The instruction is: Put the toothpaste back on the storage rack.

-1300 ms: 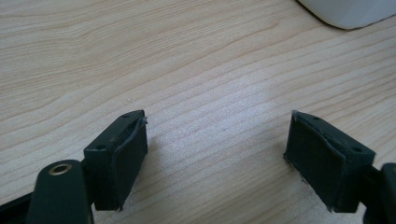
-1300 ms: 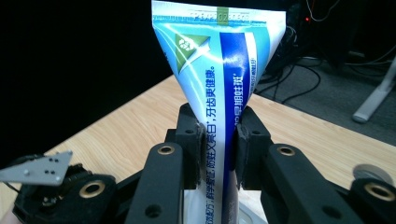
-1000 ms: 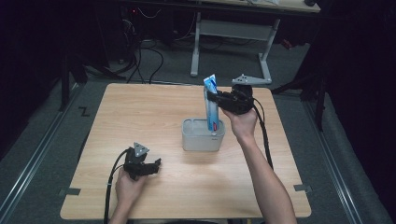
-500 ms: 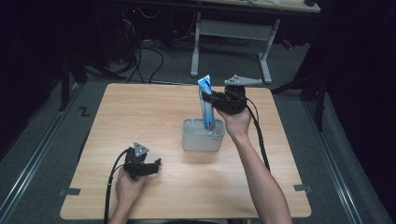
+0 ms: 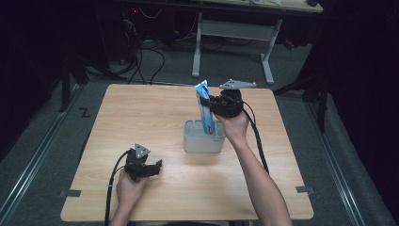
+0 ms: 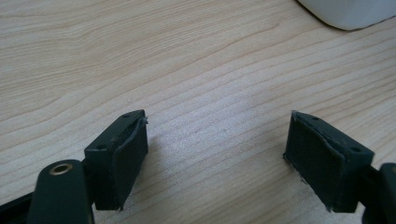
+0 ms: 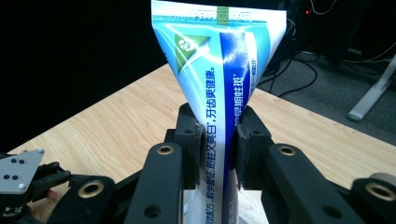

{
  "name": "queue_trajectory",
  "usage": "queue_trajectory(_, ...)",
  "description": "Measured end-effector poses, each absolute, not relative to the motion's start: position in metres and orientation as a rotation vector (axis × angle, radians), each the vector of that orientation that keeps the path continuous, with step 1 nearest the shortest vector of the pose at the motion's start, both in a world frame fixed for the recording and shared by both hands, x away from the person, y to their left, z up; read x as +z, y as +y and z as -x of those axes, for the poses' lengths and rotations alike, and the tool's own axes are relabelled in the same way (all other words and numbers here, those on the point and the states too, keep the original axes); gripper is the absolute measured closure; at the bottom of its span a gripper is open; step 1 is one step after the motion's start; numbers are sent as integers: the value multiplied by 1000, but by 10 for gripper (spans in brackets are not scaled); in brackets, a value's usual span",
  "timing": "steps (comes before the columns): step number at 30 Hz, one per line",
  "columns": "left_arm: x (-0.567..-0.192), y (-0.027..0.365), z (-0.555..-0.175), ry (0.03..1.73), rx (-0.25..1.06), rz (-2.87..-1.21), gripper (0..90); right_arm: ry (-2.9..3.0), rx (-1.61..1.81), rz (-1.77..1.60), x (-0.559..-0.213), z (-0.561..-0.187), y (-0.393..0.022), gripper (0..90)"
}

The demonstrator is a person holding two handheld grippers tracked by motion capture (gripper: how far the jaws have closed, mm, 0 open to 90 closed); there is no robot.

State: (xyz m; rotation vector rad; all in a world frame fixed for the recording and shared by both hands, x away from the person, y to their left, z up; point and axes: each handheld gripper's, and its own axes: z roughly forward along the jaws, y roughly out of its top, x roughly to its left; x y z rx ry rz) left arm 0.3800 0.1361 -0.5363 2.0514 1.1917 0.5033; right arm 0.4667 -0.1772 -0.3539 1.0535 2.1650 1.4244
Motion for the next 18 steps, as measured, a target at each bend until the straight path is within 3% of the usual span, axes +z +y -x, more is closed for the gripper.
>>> queue_trajectory(18, -536, 136, -380, 1191, 503, -2052, 213, 2207, 1365, -1067, -376, -467, -175, 742)
